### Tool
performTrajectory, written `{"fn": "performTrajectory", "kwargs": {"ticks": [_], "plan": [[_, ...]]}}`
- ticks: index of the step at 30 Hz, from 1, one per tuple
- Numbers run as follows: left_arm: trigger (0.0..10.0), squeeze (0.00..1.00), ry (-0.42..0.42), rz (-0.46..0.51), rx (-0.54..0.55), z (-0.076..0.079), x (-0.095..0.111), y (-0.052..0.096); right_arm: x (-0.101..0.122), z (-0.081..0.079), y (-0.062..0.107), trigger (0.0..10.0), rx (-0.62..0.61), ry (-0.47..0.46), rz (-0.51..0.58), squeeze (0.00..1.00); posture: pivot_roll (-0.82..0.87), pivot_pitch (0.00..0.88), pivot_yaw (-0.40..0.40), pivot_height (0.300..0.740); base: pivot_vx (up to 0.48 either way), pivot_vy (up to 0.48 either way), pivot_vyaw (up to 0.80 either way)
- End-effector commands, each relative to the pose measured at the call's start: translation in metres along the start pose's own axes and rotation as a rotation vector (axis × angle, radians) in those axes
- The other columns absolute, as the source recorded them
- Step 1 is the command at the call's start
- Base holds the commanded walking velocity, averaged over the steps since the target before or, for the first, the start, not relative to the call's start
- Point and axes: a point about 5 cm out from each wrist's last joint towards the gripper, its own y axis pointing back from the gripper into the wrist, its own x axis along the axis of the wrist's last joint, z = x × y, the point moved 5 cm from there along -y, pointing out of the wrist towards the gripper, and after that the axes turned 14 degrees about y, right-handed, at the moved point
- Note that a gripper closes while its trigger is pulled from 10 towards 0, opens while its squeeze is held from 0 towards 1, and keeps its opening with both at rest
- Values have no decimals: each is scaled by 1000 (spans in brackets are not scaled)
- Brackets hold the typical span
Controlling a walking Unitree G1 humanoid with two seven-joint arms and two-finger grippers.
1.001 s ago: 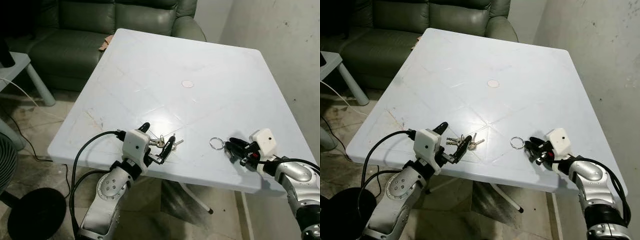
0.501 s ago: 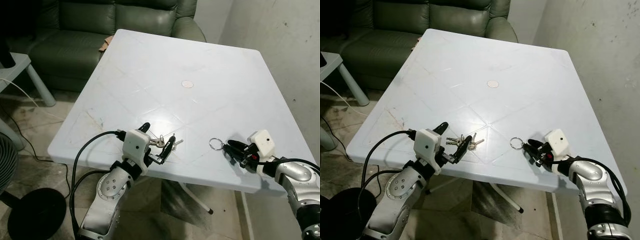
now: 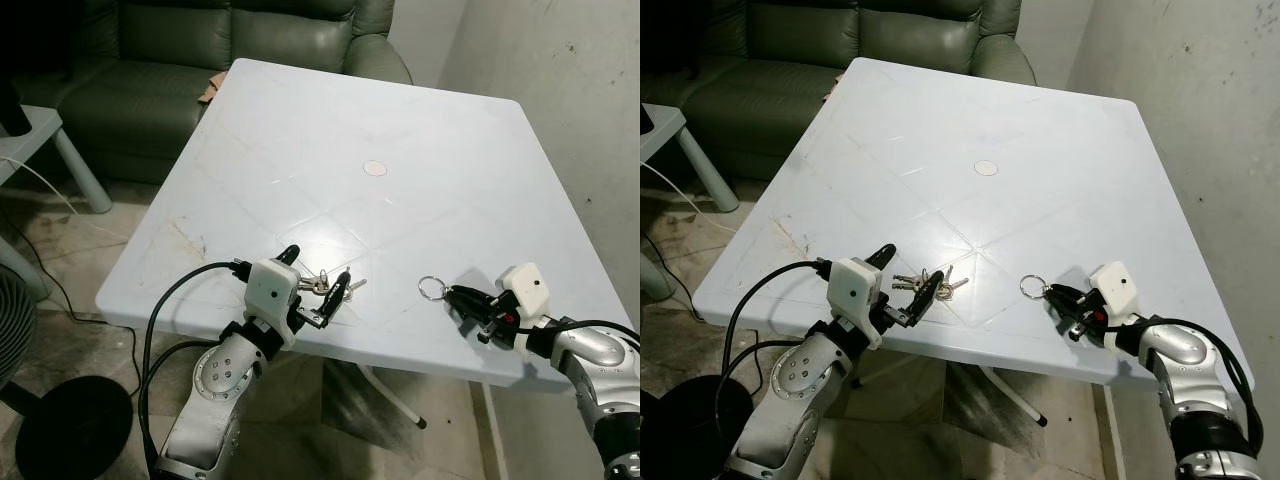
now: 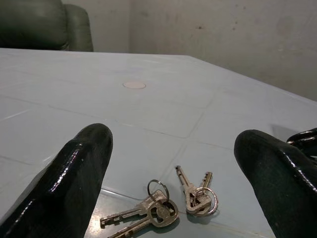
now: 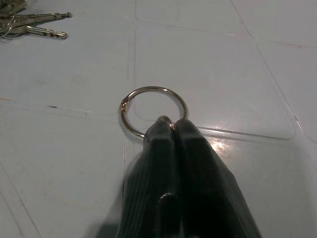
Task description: Hang keys on a hook
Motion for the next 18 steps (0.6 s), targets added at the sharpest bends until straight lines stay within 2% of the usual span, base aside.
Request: {"fn": "performTrajectory", "kwargs": {"ticks": [1,9,10,15,16,18], "plan": [[10000,0,0,-2,5,-1,1,-1,4,5,5,0,-10,2,22,0,94,147,-80,740,0,0,0],[10000,0,-8,3,25,-5,2,-4,12,13,2,0,-88,-49,71,0,94,147,-80,740,0,0,0],[10000,0,-6,6,33,-7,3,-4,17,15,1,0,-114,-92,109,0,93,147,-82,740,0,0,0],[10000,0,5,18,57,-14,8,-7,32,25,-1,0,-221,-179,207,0,93,147,-82,740,0,0,0],[10000,0,15,29,74,-19,11,-8,37,30,-1,0,-278,-190,233,0,93,140,-79,740,0,0,0],[10000,0,22,46,109,-29,17,-10,55,29,0,0,-320,-215,337,0,90,136,-76,740,0,0,0]]}}
